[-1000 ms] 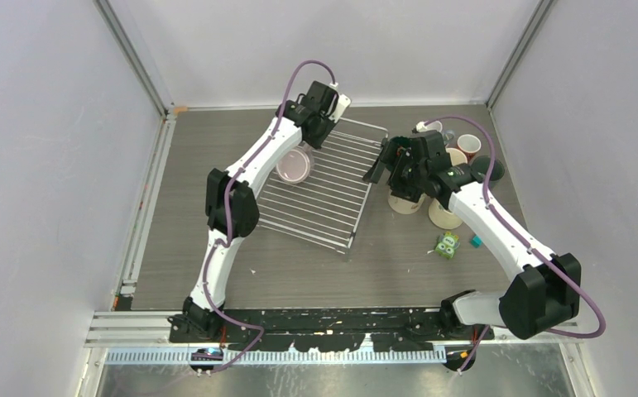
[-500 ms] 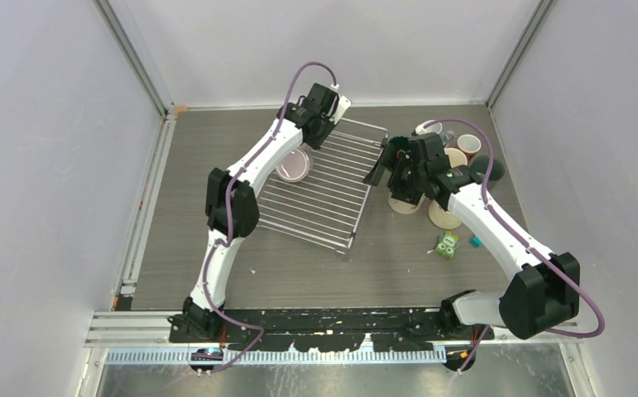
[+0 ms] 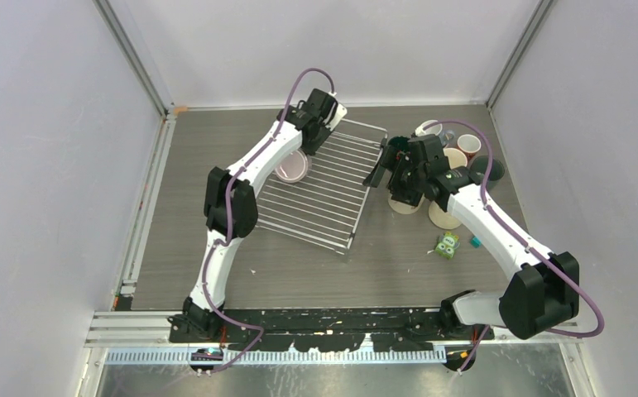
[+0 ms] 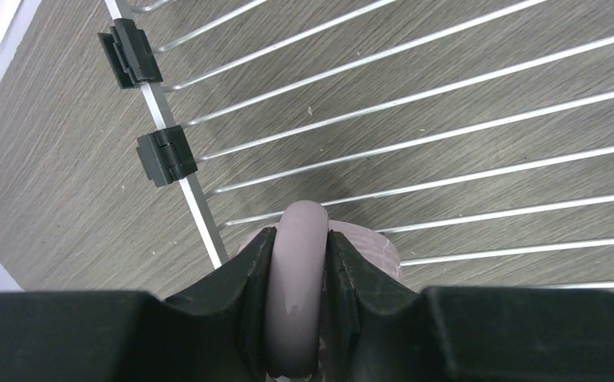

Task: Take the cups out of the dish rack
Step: Unload the cup from the dish rack.

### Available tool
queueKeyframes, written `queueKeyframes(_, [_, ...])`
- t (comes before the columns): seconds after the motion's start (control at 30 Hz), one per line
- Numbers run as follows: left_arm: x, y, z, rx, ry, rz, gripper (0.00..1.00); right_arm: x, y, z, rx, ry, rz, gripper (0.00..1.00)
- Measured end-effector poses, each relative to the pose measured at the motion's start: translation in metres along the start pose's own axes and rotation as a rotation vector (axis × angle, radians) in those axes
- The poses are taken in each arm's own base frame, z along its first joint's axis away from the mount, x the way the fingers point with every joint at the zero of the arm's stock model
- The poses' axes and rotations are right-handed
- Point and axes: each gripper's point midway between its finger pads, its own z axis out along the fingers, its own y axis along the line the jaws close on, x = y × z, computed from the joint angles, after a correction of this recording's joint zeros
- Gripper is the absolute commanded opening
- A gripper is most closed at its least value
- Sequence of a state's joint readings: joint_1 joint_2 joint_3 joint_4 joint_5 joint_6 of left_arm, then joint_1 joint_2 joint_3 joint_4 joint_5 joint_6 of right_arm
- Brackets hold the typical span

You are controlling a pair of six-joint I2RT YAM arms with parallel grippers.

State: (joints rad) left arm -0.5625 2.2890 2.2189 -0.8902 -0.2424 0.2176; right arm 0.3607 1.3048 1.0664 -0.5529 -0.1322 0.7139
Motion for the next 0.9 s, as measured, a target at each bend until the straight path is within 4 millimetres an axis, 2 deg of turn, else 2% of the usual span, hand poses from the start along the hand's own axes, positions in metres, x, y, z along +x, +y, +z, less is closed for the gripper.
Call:
queueKeyframes(0.03, [0.000,0.000,0.000,-0.001,0.001,0.000,0.23,0.000,0.000,0.000,0.000,0.000,0.000,1.00])
queueKeyframes(0.13, [0.002,-0.001,0.000,0.000,0.006,0.008,0.01,0.000,0.000,0.000,0.001,0.001,0.000,1.00])
queueKeyframes(0.43, [0.003,0.000,-0.002,0.001,0.012,0.004,0.00,0.000,0.000,0.000,0.001,0.001,-0.001,1.00])
queueKeyframes(0.57, [0.004,0.002,-0.009,0.003,0.014,-0.004,0.00,0.000,0.000,0.000,-0.001,-0.001,-0.004,1.00])
queueKeyframes(0.73, [0.003,0.002,-0.024,0.022,0.006,-0.028,0.00,-0.002,0.002,0.000,-0.008,-0.008,-0.015,1.00])
queueKeyframes(0.9, [-0.006,0.006,-0.050,0.035,-0.044,-0.047,0.00,-0.009,0.007,-0.001,-0.026,-0.029,-0.044,1.00])
